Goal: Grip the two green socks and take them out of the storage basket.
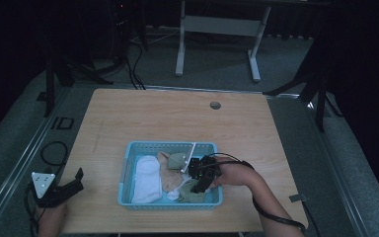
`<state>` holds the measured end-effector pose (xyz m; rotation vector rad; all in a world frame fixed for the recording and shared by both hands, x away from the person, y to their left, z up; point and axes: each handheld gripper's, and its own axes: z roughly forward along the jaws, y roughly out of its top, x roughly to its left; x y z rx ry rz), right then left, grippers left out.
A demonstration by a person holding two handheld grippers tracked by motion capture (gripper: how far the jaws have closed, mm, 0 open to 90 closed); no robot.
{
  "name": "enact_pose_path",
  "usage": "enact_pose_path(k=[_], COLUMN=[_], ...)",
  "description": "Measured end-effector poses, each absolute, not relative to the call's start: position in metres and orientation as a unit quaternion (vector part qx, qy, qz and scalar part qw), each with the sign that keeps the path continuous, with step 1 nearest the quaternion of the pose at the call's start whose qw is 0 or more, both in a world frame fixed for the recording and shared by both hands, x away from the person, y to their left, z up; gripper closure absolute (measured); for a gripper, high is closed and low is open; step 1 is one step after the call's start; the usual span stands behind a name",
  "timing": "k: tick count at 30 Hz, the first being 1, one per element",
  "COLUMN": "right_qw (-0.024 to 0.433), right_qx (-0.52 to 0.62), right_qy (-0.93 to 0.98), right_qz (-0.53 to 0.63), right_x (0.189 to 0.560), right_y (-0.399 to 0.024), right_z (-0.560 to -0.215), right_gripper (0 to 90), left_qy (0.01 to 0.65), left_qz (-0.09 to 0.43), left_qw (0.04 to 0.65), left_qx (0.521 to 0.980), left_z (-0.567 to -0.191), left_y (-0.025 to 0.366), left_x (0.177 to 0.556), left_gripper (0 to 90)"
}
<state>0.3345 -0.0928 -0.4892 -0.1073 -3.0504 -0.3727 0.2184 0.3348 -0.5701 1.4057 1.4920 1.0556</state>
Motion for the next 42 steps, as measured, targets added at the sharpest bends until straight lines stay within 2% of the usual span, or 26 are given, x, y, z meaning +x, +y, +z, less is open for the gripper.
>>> enact_pose_path(k=[1,2,3,4,5,7,22,36,42], right_qw=[0.032,0.032,0.03,0.03,0.032,0.031,0.013,-0.043,-0.073], right_qx=[-0.033,-0.033,-0.026,-0.026,-0.018,-0.017,0.0,0.001,-0.007], right_qy=[-0.992,-0.992,-0.992,-0.992,-0.992,-0.992,-0.991,-0.985,-0.976], right_qz=[-0.119,-0.119,-0.117,-0.117,-0.118,-0.119,-0.135,-0.167,-0.206], right_x=[0.334,0.334,0.333,0.333,0.332,0.331,0.327,0.328,0.328], right_y=[-0.093,-0.093,-0.093,-0.093,-0.093,-0.093,-0.096,-0.102,-0.122], right_z=[-0.489,-0.489,-0.489,-0.489,-0.487,-0.485,-0.467,-0.408,-0.373], right_gripper=[61.1,61.1,67.1,67.1,73.1,76.5,79.6,80.3,80.1], left_qy=[0.591,0.591,0.591,0.591,0.592,0.592,0.594,0.593,0.594], left_qz=[0.419,0.419,0.418,0.418,0.419,0.419,0.42,0.421,0.421], left_qw=[0.406,0.406,0.406,0.406,0.405,0.405,0.403,0.404,0.404], left_qx=[0.557,0.557,0.557,0.557,0.557,0.557,0.555,0.554,0.554], left_z=[-0.57,-0.57,-0.57,-0.57,-0.57,-0.57,-0.57,-0.57,-0.57], left_y=[0.335,0.335,0.335,0.335,0.335,0.335,0.336,0.336,0.336], left_x=[0.218,0.218,0.218,0.218,0.218,0.218,0.219,0.219,0.219], left_gripper=[0.4,0.4,0.4,0.3,0.4,0.4,0.4,0.4,0.4])
